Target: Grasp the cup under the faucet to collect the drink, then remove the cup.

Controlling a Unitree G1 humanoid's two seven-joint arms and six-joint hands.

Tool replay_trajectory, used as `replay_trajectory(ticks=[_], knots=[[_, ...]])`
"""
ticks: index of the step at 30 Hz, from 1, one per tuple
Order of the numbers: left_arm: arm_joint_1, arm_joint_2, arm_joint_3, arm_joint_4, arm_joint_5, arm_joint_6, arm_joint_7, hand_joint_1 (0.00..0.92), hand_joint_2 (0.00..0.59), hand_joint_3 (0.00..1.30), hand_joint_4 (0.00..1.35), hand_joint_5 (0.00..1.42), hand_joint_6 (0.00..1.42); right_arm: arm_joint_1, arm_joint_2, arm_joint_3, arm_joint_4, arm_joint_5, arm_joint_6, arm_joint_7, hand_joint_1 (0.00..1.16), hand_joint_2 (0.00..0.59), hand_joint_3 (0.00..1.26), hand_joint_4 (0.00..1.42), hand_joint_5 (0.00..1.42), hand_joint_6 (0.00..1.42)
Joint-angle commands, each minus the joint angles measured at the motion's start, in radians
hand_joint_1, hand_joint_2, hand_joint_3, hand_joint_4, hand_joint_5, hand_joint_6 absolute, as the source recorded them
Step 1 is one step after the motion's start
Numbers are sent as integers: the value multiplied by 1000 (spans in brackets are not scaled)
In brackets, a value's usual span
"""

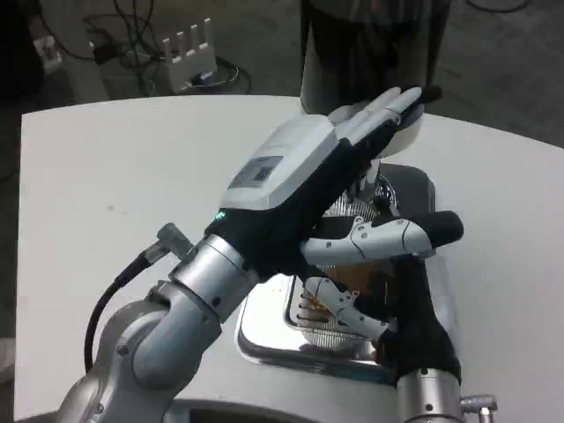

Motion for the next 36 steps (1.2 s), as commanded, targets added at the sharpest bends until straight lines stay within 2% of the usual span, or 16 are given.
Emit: replay_trajectory(ticks=[1, 8, 15, 21, 22, 24, 25, 29, 30, 36], knots=[[5, 7, -8, 1, 1, 8, -26, 0, 81, 96, 33, 152, 51, -27, 42, 5, 25, -1, -15, -21, 764, 169, 107, 148, 168, 195], [0, 6, -5, 6, -1, 9, -27, 0, 82, 96, 33, 157, 54, -48, 45, 3, 66, 3, -19, -31, 763, 169, 120, 168, 177, 207], [6, 19, 3, 9, -10, 5, -24, 0, 83, 96, 36, 158, 55, -56, 54, 11, 76, -31, -10, -92, 783, 179, 150, 190, 220, 239], [12, 28, 9, 6, -17, 1, -21, 0, 83, 96, 42, 159, 55, -49, 61, 12, 70, -51, -8, -155, 830, 174, 241, 334, 380, 408], [14, 28, 10, 4, -18, -1, -20, 0, 83, 95, 42, 159, 56, -47, 62, 11, 71, -52, -9, -162, 838, 172, 338, 456, 503, 468], [21, 25, 16, 1, -31, 2, -21, 0, 83, 94, 35, 150, 65, -44, 63, 12, 71, -55, -9, -173, 855, 169, 439, 564, 615, 533], [23, 23, 19, 0, -39, 4, -23, 0, 83, 87, 26, 146, 126, -42, 62, 13, 71, -55, -14, -175, 866, 171, 493, 618, 670, 566], [39, 10, 39, -13, -95, 21, -30, 0, 83, 75, 1, 158, 235, -27, 60, 15, 56, -58, -22, -189, 878, 162, 603, 732, 789, 652], [43, 7, 44, -19, -109, 27, -33, 0, 83, 67, 0, 166, 255, -24, 58, 17, 51, -60, -23, -191, 879, 162, 639, 760, 838, 716], [72, 1, 68, -72, -155, 60, -46, 0, 83, 65, 0, 170, 262, 2, 43, 23, 16, -75, -40, -202, 887, 147, 760, 875, 999, 978]])
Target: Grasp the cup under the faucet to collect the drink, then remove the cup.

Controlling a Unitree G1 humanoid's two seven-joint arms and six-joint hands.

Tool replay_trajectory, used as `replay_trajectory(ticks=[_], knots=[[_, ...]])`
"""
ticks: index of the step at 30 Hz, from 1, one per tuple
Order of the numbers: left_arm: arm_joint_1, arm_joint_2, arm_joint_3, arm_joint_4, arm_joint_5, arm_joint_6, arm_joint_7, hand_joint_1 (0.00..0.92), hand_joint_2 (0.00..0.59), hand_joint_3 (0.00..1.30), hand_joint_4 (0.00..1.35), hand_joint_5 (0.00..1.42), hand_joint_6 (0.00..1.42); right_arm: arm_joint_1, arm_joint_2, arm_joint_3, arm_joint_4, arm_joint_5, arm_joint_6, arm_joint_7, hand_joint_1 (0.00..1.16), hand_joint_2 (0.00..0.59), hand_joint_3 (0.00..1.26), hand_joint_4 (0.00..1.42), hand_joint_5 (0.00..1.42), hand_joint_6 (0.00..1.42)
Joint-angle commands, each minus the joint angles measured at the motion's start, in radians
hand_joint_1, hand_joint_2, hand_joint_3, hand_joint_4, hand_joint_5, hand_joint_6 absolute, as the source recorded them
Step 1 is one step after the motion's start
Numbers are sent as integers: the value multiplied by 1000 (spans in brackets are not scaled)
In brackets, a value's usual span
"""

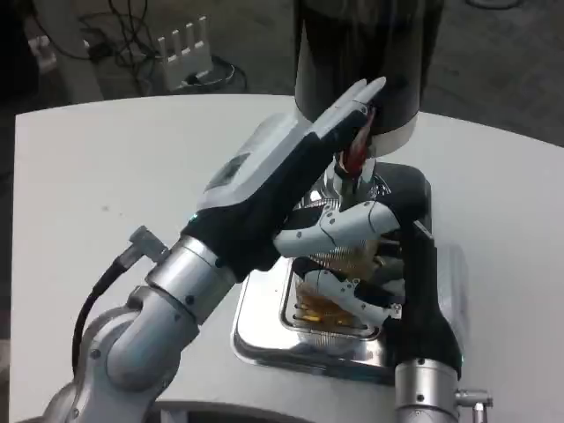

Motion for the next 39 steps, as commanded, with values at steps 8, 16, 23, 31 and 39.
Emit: replay_trajectory(ticks=[8, 16, 23, 31, 39], knots=[[85, -2, 57, -149, -68, 63, -26, 0, 77, 64, 0, 115, 195, 116, 16, 16, -103, -33, -44, -25, 899, 121, 872, 987, 1156, 1221], [134, 17, 86, -281, -78, 121, -40, 0, 72, 25, 0, 61, 104, 217, 3, 54, -227, -40, -52, 5, 902, 83, 942, 1050, 1252, 1410], [191, 33, 114, -354, -78, 149, -44, 0, 73, 0, 0, 16, 21, 283, -8, 66, -319, -29, -49, 69, 903, 81, 942, 1053, 1243, 1424], [280, 44, 138, -419, -79, 177, -54, 0, 65, 0, 0, 0, 0, 391, -19, 101, -424, -34, -49, 121, 901, 77, 943, 1053, 1244, 1424], [445, 46, 181, -423, -115, 105, -37, 0, 63, 0, 0, 0, 0, 455, -30, 104, -505, -29, -36, 176, 901, 80, 947, 1053, 1244, 1421]])
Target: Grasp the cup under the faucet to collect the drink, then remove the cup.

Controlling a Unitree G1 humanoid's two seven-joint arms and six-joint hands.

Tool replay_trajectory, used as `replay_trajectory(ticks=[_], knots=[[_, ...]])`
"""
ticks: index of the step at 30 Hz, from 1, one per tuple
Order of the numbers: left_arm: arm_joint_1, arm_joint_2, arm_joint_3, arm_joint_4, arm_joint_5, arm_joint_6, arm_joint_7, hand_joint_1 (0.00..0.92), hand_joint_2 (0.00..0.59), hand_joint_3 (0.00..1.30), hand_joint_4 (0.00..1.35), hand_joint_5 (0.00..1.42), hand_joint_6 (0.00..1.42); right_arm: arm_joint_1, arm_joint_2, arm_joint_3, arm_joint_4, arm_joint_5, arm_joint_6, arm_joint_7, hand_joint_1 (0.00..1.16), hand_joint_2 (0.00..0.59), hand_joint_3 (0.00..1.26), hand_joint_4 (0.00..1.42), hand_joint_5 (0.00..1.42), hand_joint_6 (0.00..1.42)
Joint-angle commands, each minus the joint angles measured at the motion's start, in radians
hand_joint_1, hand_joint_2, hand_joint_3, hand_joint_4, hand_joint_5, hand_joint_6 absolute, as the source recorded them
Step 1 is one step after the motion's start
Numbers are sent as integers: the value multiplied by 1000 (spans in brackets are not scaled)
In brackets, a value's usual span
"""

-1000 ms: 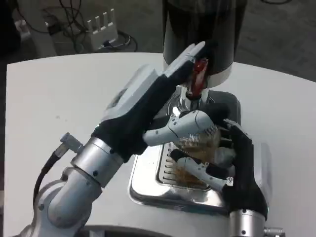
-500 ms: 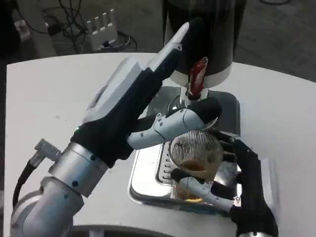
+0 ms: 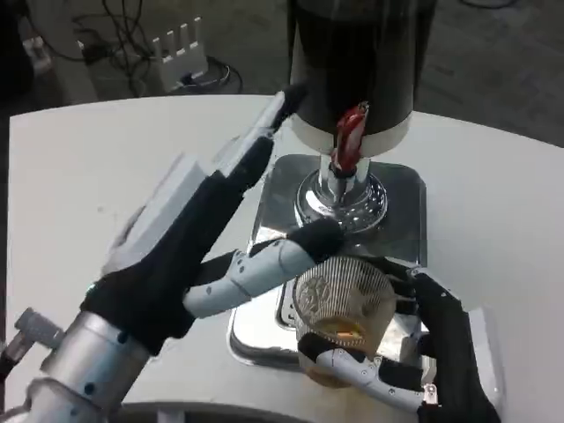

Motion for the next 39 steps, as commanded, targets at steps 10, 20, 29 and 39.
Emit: replay_trajectory(ticks=[10, 20, 29, 39], knots=[[294, 43, 82, 135, 65, -274, 61, 0, 77, 0, 0, 0, 0, 71, -3, 32, -160, -50, -21, 82, 902, 80, 952, 1053, 1244, 1424], [376, 103, 121, 206, 162, -359, 82, 0, 87, 0, 0, 0, 0, 101, 8, 39, -191, -57, -26, 104, 902, 76, 952, 1053, 1244, 1424], [430, 150, 152, 199, 296, -454, 133, 0, 83, 0, 0, 0, 0, 120, -1, 32, -254, -68, -7, 142, 900, 68, 957, 1065, 1244, 1424], [482, 158, 161, 153, 419, -451, 162, 0, 89, 0, 0, 0, 0, 160, -16, 8, -346, -70, 5, 202, 898, 61, 952, 1065, 1244, 1424]])
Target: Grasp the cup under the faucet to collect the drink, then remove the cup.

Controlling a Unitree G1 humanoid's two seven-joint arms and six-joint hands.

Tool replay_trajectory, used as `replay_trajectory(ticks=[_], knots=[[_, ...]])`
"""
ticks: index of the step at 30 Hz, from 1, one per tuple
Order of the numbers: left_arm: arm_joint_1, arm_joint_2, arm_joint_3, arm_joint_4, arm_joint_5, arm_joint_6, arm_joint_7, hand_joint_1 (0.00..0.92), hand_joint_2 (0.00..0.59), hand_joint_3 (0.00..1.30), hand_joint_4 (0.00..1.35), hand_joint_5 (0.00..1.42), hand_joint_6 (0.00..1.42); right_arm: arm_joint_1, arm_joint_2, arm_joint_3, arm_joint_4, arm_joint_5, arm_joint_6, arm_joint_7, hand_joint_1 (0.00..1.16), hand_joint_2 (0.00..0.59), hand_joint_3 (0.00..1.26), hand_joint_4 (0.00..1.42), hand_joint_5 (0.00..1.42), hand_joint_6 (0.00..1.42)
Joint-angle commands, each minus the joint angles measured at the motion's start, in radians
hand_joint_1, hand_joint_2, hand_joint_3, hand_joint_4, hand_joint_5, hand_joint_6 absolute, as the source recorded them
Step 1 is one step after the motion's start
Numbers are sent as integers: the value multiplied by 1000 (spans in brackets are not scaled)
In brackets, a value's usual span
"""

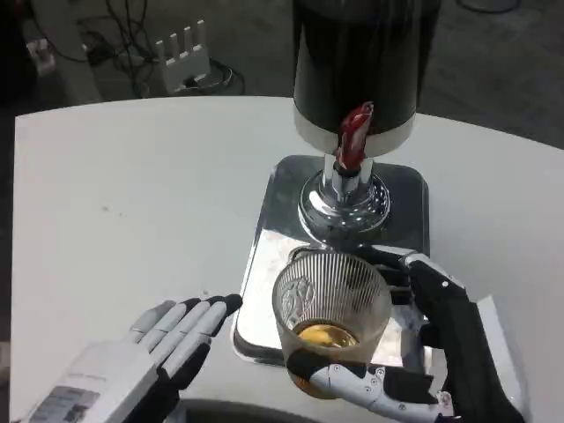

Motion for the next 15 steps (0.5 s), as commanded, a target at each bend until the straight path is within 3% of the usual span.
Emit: replay_trajectory(ticks=[1, 6, 15], knots=[[22, 10, 7, -28, 41, -6, 17, 0, 89, 0, 0, 0, 0, 20, -1, -10, -74, 4, -3, 23, 898, 60, 952, 1065, 1244, 1424], [32, 17, 15, -82, 75, 11, 2, 0, 88, 0, 0, 0, 0, 55, -10, -23, -133, 6, 4, 53, 898, 56, 952, 1054, 1244, 1424], [26, 29, 14, -140, 96, 45, -28, 0, 81, 0, 0, 0, 0, 76, -8, -44, -158, 10, 7, 76, 898, 55, 952, 1064, 1244, 1424]])
